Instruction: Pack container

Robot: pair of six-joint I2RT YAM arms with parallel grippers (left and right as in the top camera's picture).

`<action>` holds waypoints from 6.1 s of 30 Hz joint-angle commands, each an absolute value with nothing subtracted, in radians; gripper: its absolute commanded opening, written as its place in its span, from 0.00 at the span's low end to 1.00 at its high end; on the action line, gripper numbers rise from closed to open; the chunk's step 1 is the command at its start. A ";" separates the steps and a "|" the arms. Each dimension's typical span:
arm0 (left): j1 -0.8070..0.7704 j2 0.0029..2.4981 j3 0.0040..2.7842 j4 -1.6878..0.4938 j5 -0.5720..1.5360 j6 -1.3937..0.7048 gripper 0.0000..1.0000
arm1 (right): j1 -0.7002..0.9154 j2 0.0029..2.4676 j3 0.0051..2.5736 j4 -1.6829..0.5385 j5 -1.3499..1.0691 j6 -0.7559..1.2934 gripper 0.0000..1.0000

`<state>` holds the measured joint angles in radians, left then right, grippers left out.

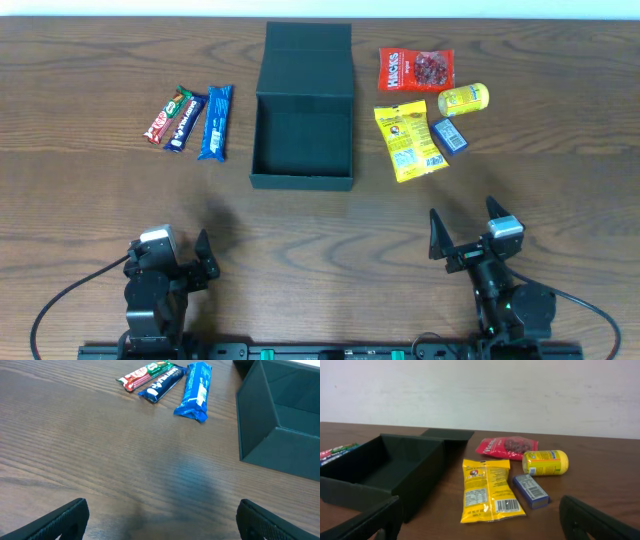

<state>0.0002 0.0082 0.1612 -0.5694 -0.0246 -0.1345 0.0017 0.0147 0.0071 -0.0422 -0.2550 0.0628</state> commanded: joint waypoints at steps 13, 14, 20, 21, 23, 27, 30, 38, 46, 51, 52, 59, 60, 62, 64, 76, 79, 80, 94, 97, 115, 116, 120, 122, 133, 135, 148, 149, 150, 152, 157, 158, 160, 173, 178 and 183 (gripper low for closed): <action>0.006 0.004 0.150 -0.568 -0.010 -0.143 0.95 | -0.008 0.006 0.006 -0.049 -0.259 0.051 0.99; 0.006 0.004 0.150 -0.568 -0.010 -0.143 0.95 | -0.008 0.006 0.006 -0.049 -0.259 0.051 0.99; 0.006 0.004 0.150 -0.568 -0.010 -0.143 0.95 | -0.008 0.006 0.006 -0.049 -0.259 0.051 0.99; 0.006 0.004 0.150 -0.568 -0.010 -0.143 0.95 | -0.008 0.006 0.005 -0.049 -0.259 0.051 0.99; 0.006 0.004 0.150 -0.568 -0.010 -0.143 0.95 | -0.008 0.006 0.006 -0.049 -0.259 0.051 0.99; 0.006 0.004 0.150 -0.568 -0.010 -0.143 0.96 | -0.008 0.006 0.005 -0.049 -0.259 0.051 0.99; 0.006 0.004 0.150 -0.568 -0.010 -0.143 0.95 | -0.008 0.006 0.005 -0.049 -0.259 0.051 0.99; 0.006 0.004 0.150 -0.558 0.088 -0.337 0.96 | -0.008 0.006 0.006 -0.049 -0.259 0.051 0.99; 0.006 0.004 0.152 -0.540 0.265 -0.810 0.95 | -0.008 0.006 0.005 -0.049 -0.259 0.051 0.99; 0.006 0.005 0.152 -0.418 0.389 -0.816 0.96 | -0.008 0.006 0.006 -0.049 -0.259 0.051 0.99; 0.006 0.006 0.153 -0.360 0.430 -0.775 0.96 | -0.008 0.006 0.006 -0.049 -0.259 0.051 0.99; 0.006 0.206 0.274 -0.234 0.438 -0.625 0.96 | -0.008 0.006 0.006 -0.049 -0.259 0.051 0.99; 0.006 0.270 0.316 -0.234 0.438 -0.585 0.96 | -0.008 0.006 0.006 -0.049 -0.259 0.051 0.99; 0.000 0.444 0.435 -0.243 0.437 -0.483 0.96 | -0.008 0.006 0.006 -0.049 -0.259 0.051 0.99; -0.022 0.629 0.582 -0.313 0.410 -0.366 0.96 | -0.008 0.006 0.006 -0.049 -0.259 0.051 0.99; -0.356 1.438 1.145 -0.569 -0.073 -0.128 0.96 | -0.008 0.006 0.005 -0.049 -0.259 0.051 0.99; -0.356 1.527 1.156 -0.554 -0.007 -0.135 0.96 | -0.008 0.006 0.006 -0.049 -0.259 0.051 0.99; -0.356 1.546 1.156 -0.544 0.007 -0.135 0.96 | -0.008 0.006 0.006 -0.049 -0.259 0.051 0.99; -0.357 1.621 1.154 -0.474 0.014 -0.207 0.33 | -0.008 0.006 0.005 -0.049 -0.259 0.051 0.99; -0.356 1.657 1.154 -0.471 -0.041 -0.210 0.36 | -0.008 0.006 0.006 -0.049 -0.259 0.051 0.99; -0.346 1.781 1.154 -0.420 -0.155 -0.210 0.20 | -0.008 0.006 0.006 -0.049 -0.259 0.051 0.99; -0.346 1.786 1.154 -0.420 -0.146 -0.210 0.12 | -0.008 0.006 0.006 -0.049 -0.259 0.051 0.99; -0.348 1.788 1.154 -0.421 -0.077 -0.210 0.06 | -0.008 0.006 0.005 -0.049 -0.259 0.051 0.99; -0.348 1.789 1.154 -0.422 -0.047 -0.211 0.06 | -0.008 0.006 0.006 -0.049 -0.259 0.051 0.99; -0.406 1.789 1.154 -0.445 -0.027 -0.218 0.06 | -0.008 0.006 0.006 -0.049 -0.259 0.051 0.99; -0.413 1.789 1.154 -0.452 -0.044 -0.235 0.06 | -0.008 0.006 0.006 -0.049 -0.259 0.051 0.99; -0.414 1.789 1.154 -0.501 -0.060 -0.252 0.31 | -0.008 0.006 0.005 -0.049 -0.259 0.051 0.99; -0.414 1.789 1.154 -0.505 -0.042 -0.256 0.38 | -0.008 0.006 0.005 -0.049 -0.259 0.051 0.99; -0.414 1.789 1.154 -0.508 -0.031 -0.263 0.45 | -0.008 0.006 0.005 -0.049 -0.259 0.051 0.99; -0.414 1.789 1.154 -0.517 -0.025 -0.275 0.59 | -0.008 0.006 0.005 -0.049 -0.259 0.051 0.99; -0.414 1.780 1.156 -0.525 -0.018 -0.278 0.64 | -0.008 0.006 0.006 -0.049 -0.259 0.051 0.99; -0.414 1.776 1.157 -0.524 -0.006 -0.278 0.64 | -0.008 0.006 0.006 -0.049 -0.259 0.051 0.99; -0.414 1.763 1.158 -0.524 0.019 -0.277 0.61 | -0.008 0.006 0.006 -0.047 -0.262 0.052 0.99; -0.414 1.758 1.158 -0.576 0.046 -0.278 0.42 | -0.008 0.006 0.006 0.008 -0.498 0.060 0.99; -0.414 1.758 1.158 -0.584 0.054 -0.278 0.42 | -0.008 0.006 0.006 0.041 -0.517 0.148 0.99; -0.414 1.758 1.158 -0.598 0.067 -0.321 0.42 | -0.008 0.006 0.006 0.045 -0.522 0.187 0.99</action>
<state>-0.4099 1.7767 1.1454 -0.5873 0.0517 -0.2924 -0.0006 0.0109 0.0071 0.0429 -0.5018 0.1513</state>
